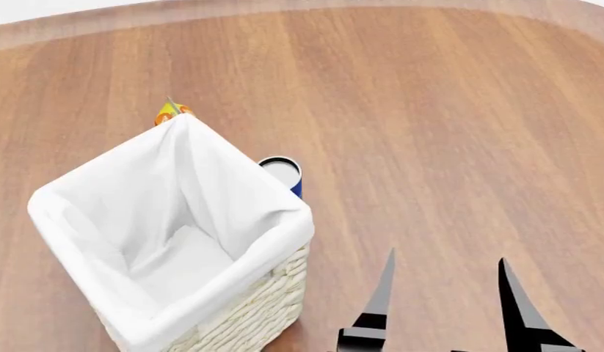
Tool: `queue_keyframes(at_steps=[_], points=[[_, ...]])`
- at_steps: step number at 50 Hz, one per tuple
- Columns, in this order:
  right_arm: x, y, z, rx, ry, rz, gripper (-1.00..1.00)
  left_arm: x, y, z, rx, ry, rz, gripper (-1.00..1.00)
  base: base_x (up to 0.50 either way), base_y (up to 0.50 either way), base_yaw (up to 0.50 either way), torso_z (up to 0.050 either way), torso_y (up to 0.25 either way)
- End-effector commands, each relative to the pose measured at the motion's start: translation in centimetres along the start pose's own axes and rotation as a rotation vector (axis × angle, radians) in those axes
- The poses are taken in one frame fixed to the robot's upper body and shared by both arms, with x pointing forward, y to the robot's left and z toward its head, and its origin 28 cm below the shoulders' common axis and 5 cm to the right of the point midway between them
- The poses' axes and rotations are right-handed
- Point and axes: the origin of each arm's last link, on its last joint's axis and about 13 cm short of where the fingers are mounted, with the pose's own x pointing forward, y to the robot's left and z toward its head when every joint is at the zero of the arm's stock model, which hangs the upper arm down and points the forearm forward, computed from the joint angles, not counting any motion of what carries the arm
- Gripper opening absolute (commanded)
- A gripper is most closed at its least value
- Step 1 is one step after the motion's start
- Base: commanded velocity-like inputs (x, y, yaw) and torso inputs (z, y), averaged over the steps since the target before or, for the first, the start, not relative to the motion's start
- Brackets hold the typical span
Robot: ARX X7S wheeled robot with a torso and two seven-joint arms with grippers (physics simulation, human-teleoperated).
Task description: Pick up the butter and put it in the basket.
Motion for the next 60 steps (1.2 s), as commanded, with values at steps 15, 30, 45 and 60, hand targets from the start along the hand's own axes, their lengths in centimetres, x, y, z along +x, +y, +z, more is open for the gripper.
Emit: queue_keyframes(at_steps=[15, 30, 45, 60], points=[[-0.1, 0.3, 0.0, 0.005, -0.003, 0.026, 1.00, 0.3, -0.7, 0.0, -0.042, 0.095, -0.028, 1.00, 0.00, 0.00, 0.00, 0.000, 0.000], [-0.1, 0.3, -0.1, 0.002, -0.001, 0.029, 1.00, 0.2, -1.3, -1.3, -0.046, 0.154, -0.061, 1.00, 0.00, 0.00, 0.00, 0.000, 0.000], [-0.1, 0.4, 0.0, 0.002, -0.004, 0.032, 1.00, 0.4, -1.1, -1.6, -0.079, 0.221, -0.003, 1.00, 0.00, 0.00, 0.00, 0.000, 0.000], [-0.1, 0.4, 0.2, 0.006, -0.006, 0.031, 1.00, 1.7, -0.7, -3.5, -0.085, 0.293, 0.046, 1.00, 0.00, 0.00, 0.00, 0.000, 0.000]])
